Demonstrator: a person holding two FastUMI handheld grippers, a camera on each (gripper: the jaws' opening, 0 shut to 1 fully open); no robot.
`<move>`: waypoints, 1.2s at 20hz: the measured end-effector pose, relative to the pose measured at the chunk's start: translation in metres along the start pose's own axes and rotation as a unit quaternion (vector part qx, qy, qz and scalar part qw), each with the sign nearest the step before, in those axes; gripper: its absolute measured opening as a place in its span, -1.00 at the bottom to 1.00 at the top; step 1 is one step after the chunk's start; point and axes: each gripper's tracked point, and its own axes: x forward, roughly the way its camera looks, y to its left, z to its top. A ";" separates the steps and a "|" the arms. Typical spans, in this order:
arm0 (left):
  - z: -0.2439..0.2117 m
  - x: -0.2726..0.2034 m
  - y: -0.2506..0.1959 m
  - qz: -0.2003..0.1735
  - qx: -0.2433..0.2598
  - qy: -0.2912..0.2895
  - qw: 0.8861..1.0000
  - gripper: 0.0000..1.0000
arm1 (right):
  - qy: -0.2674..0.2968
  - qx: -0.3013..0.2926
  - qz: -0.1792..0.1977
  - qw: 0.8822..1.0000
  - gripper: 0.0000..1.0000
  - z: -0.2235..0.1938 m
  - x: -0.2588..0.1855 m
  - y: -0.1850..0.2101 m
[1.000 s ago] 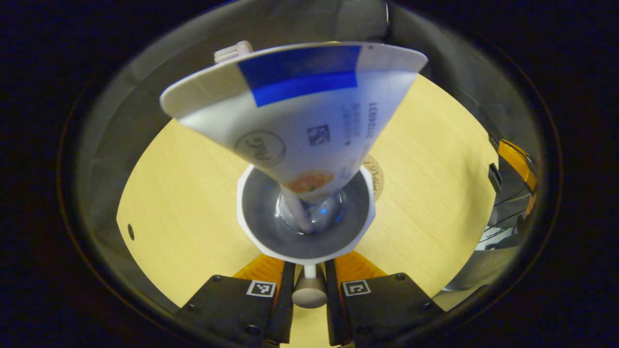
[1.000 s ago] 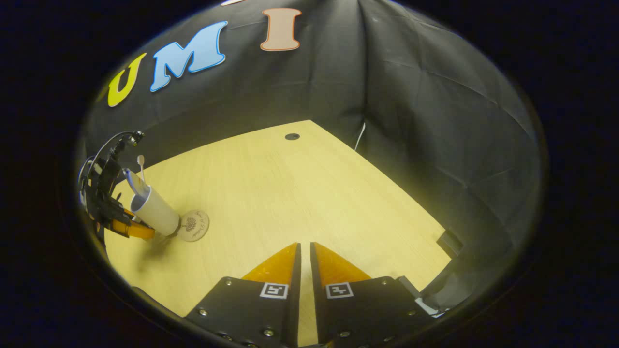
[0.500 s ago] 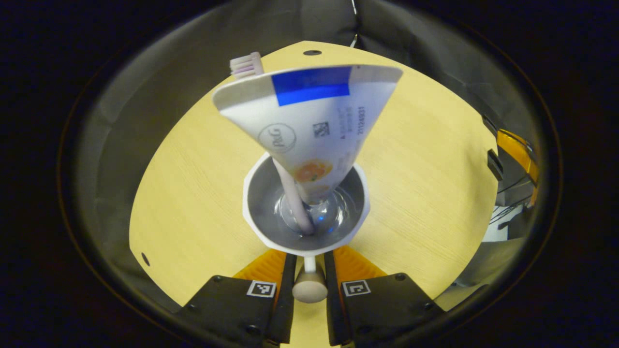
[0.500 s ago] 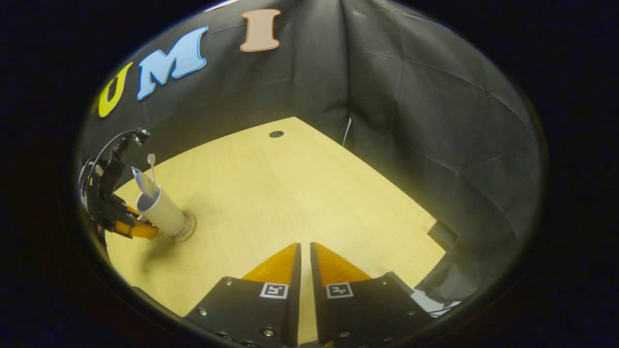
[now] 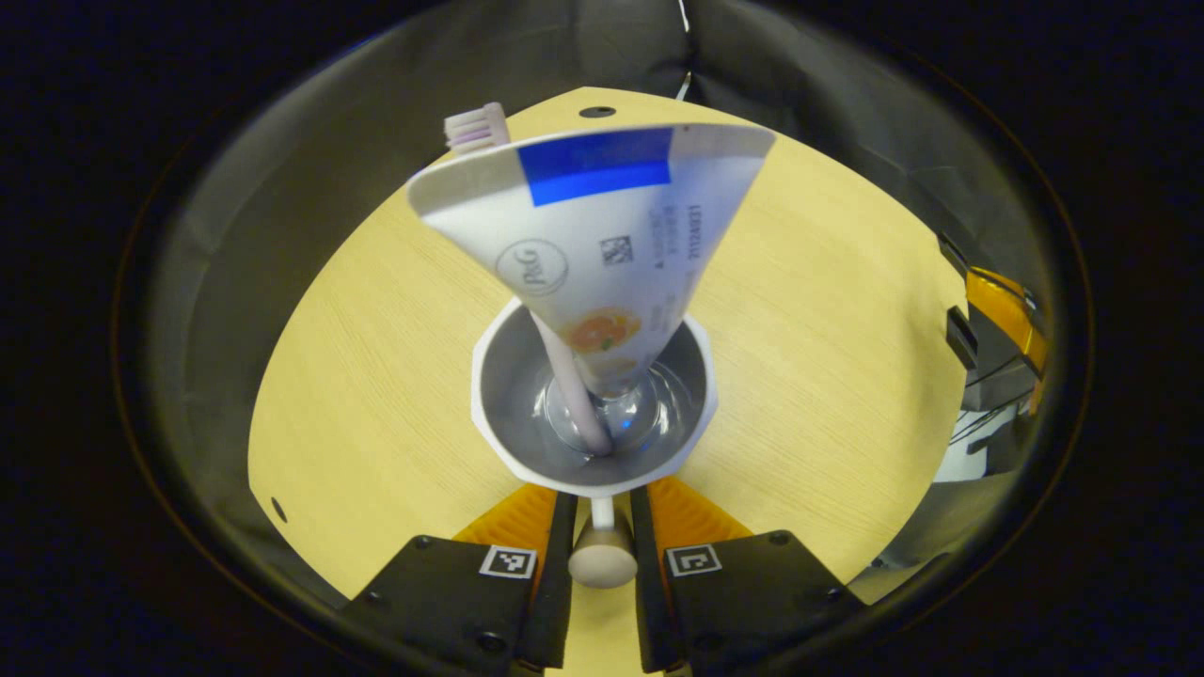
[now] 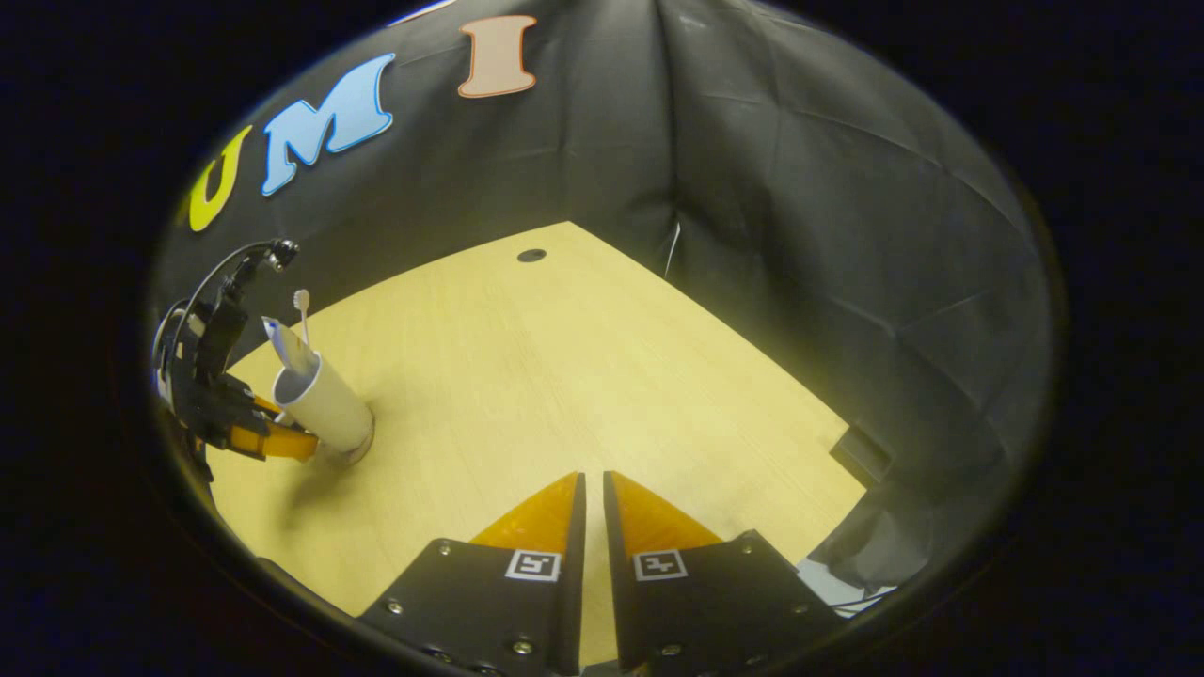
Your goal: Put the toothbrush and toothpaste on the desktop into the cup, then pick up the cup and place it on the coaster on the desktop.
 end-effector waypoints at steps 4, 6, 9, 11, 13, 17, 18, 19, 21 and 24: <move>-0.004 -0.009 0.006 0.007 -0.015 -0.011 1.000 -0.05 | -0.002 -0.002 0.008 1.000 -0.72 0.003 0.001 0.000; -0.005 -0.016 0.007 0.009 -0.027 -0.021 0.999 0.00 | -0.003 -0.006 0.013 1.000 -0.72 0.005 0.001 0.002; -0.010 -0.031 0.003 0.005 -0.056 -0.037 0.998 0.02 | -0.007 -0.017 0.029 0.999 -0.72 0.011 0.001 0.015; -0.019 -0.045 0.003 0.002 -0.075 -0.048 0.996 0.02 | -0.010 -0.028 0.046 0.998 -0.72 0.013 -0.002 0.028; -0.033 -0.061 0.007 0.005 -0.091 -0.059 0.994 0.02 | -0.014 -0.041 0.067 0.997 -0.72 0.019 -0.005 0.045; -0.063 -0.104 0.026 0.031 -0.131 -0.102 0.986 0.01 | -0.035 -0.090 0.107 0.990 -0.72 0.032 -0.016 0.090; -0.067 -0.120 0.031 0.039 -0.150 -0.120 0.981 0.01 | -0.042 -0.103 0.121 0.986 -0.72 0.037 -0.021 0.104; -0.070 -0.139 0.035 0.045 -0.171 -0.140 0.974 0.02 | -0.051 -0.113 0.136 0.983 -0.81 0.043 -0.026 0.120; -0.080 -0.175 0.049 0.075 -0.216 -0.180 0.957 0.02 | -0.079 -0.133 0.159 0.975 -0.72 0.060 -0.041 0.147; -0.084 -0.231 0.065 0.115 -0.271 -0.254 0.921 0.02 | -0.142 -0.150 0.191 0.960 -0.72 0.098 -0.071 0.186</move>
